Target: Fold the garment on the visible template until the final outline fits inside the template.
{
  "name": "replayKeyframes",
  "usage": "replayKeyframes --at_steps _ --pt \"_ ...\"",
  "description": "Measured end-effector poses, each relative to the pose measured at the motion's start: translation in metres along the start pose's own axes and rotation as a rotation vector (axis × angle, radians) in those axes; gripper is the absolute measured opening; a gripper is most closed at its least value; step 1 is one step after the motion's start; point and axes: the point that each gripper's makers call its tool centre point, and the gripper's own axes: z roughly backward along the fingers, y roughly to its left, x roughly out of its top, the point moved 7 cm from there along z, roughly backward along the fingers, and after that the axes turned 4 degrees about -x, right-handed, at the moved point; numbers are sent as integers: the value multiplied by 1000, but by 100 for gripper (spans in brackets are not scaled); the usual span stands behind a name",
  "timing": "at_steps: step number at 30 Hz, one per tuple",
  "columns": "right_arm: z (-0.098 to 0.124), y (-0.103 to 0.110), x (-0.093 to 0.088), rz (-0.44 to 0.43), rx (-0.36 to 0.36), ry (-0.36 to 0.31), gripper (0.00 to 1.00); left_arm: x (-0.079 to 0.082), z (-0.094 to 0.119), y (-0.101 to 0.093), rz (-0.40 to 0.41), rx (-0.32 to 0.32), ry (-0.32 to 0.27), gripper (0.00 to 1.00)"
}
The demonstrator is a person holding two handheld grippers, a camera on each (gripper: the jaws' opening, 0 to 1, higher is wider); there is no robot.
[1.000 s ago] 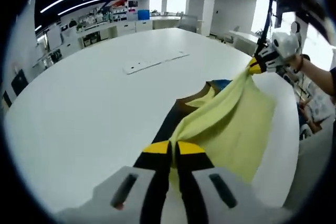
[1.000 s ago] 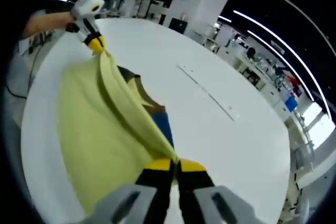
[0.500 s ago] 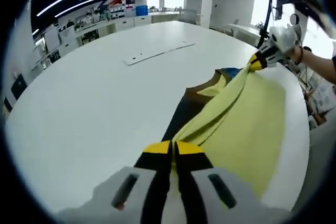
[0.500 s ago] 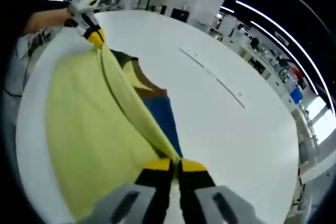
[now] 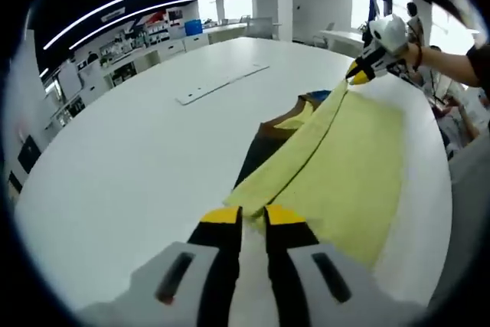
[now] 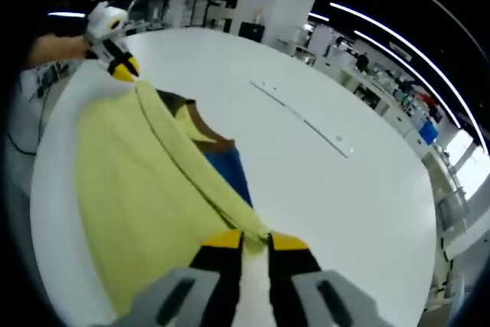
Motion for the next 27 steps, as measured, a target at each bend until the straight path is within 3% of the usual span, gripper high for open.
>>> replayKeyframes --at_steps 7,10,13,15,23,27 --pt "-7 3 -2 78 12 7 9 -11 -11 2 -47 -1 31 11" --pt "-14 2 -3 125 1 7 15 -13 -17 5 -99 25 58 13" --pt "-17 0 -5 170 -28 10 16 -15 -18 16 -187 97 85 14" --pt "-18 -3 -5 174 -53 2 17 -14 -19 23 -212 134 68 17" --pt "-32 -15 -6 30 -54 -32 17 -8 -30 31 -199 151 48 15" --pt "-40 -22 -7 -125 -71 -49 17 0 -36 40 -78 204 -13 10"
